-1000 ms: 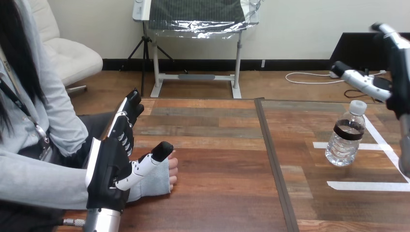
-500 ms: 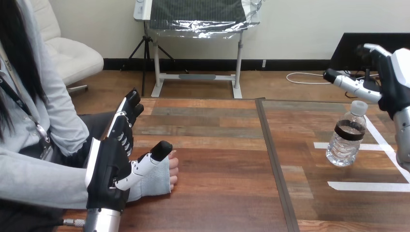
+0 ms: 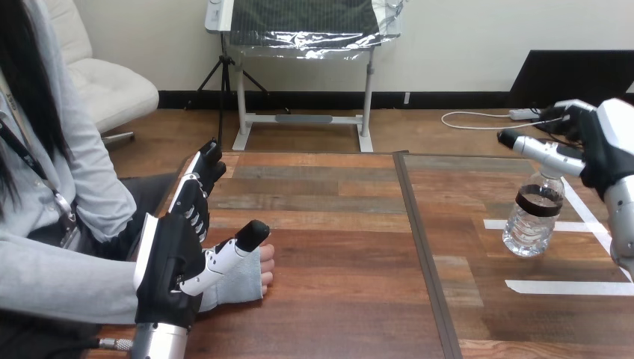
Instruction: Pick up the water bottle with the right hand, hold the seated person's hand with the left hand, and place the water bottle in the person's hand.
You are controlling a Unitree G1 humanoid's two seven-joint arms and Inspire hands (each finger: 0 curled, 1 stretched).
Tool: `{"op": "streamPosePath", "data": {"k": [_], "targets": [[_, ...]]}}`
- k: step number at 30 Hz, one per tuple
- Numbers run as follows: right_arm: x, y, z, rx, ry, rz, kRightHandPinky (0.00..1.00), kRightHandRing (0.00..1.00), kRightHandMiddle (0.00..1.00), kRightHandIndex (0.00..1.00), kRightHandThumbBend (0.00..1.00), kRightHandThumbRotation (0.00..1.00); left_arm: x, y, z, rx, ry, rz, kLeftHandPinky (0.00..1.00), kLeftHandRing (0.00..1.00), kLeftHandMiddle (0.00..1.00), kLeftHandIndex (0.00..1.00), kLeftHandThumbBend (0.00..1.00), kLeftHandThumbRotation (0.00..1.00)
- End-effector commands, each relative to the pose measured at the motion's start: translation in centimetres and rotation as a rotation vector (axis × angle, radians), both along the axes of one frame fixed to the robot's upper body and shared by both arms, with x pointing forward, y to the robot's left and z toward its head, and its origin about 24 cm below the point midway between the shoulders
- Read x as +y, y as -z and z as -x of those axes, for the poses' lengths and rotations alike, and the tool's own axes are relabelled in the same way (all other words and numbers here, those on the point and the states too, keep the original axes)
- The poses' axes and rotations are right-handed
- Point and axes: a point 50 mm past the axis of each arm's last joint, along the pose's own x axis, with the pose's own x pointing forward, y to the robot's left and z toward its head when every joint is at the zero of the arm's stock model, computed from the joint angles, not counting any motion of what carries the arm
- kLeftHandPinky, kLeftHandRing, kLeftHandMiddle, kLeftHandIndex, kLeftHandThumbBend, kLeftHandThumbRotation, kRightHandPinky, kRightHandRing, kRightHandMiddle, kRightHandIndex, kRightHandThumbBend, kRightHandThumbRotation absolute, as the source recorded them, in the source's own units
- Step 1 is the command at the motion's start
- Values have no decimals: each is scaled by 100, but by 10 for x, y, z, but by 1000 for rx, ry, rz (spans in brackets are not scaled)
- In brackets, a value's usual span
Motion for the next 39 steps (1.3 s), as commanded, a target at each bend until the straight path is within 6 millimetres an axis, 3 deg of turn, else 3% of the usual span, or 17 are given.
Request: {"op": "streamPosePath", "data": {"k": [1, 21, 39], "targets": [[12, -24, -15, -80, -36, -22, 59, 62, 65, 67, 94, 83, 0, -17, -8, -92, 4, 3, 100, 94, 94, 92, 100, 49], [21, -22, -15, -107, -89, -69, 43, 41, 45, 53, 96, 85, 3, -15, -6, -90, -7, -9, 96, 93, 93, 91, 100, 50], [27, -27, -15, -180, -140, -70, 42, 38, 40, 46, 99, 88, 1, -16, -7, -90, -2, -11, 96, 92, 93, 91, 100, 51]]}}
